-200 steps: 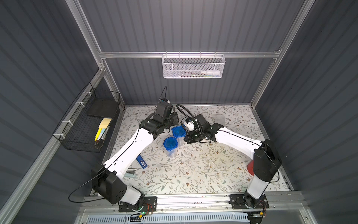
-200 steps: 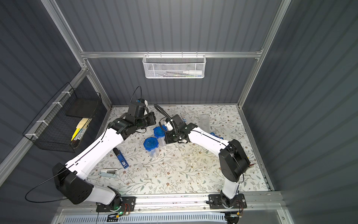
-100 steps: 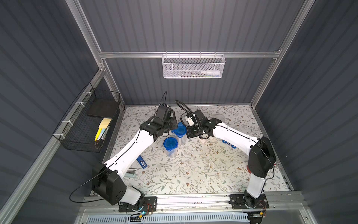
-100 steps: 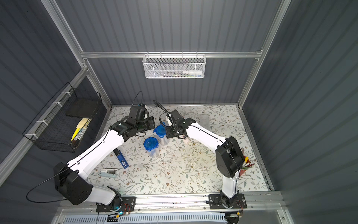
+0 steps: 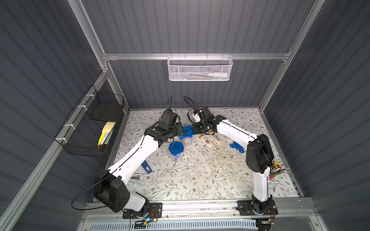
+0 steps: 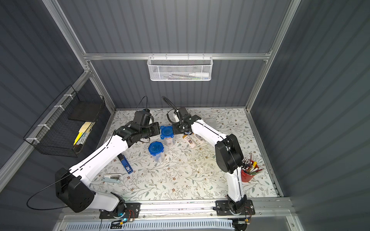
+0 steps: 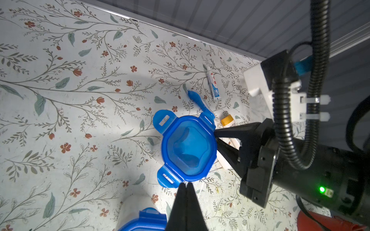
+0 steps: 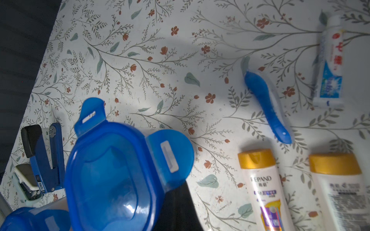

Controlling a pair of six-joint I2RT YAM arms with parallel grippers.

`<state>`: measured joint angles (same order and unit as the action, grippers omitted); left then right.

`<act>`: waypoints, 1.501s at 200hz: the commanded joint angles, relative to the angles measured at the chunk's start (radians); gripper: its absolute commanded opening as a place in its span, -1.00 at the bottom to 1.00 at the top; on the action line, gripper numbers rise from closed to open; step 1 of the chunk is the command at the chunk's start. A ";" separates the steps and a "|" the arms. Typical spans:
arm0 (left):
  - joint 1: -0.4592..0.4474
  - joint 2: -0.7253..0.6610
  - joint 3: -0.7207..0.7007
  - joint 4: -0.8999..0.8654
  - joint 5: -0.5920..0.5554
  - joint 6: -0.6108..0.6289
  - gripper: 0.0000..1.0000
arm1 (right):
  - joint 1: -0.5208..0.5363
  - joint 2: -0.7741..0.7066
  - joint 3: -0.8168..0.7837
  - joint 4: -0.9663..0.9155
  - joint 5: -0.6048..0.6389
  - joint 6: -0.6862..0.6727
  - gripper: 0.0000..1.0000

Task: Take out toiletry kits
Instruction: Adjust the container at the center of the board, then unfasten the latch on the container.

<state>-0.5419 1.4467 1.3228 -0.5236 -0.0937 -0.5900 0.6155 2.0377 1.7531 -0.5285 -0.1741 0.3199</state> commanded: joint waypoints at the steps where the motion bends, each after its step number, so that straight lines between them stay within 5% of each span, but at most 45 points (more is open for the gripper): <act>1: 0.007 0.021 -0.008 -0.003 0.038 0.011 -1.00 | -0.010 0.009 0.031 0.069 -0.026 -0.025 -1.00; 43: 0.007 0.110 0.016 0.026 0.099 0.012 -1.00 | -0.019 0.036 0.037 0.231 -0.041 -0.039 -1.00; 87: 0.007 0.227 0.116 0.030 0.145 0.027 -1.00 | -0.047 0.005 0.076 0.186 -0.086 0.019 -1.00; 169: 0.007 0.334 0.176 0.044 0.183 0.031 -1.00 | -0.091 -0.260 -0.392 0.461 -0.252 0.265 -0.83; 192: 0.007 0.326 0.139 0.056 0.180 0.024 -1.00 | -0.094 -0.268 -0.468 0.538 -0.319 0.329 -0.68; 226: 0.011 0.315 0.100 0.068 0.176 0.016 -1.00 | -0.099 -0.208 -0.496 0.617 -0.460 0.407 -0.18; 300: 0.032 0.312 0.000 0.104 0.176 -0.002 -1.00 | -0.110 -0.135 -0.605 0.895 -0.549 0.595 0.02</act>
<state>-0.5301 1.7454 1.3861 -0.3473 0.1081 -0.5800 0.5087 1.8816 1.1725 0.2485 -0.6785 0.8410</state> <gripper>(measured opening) 0.047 0.505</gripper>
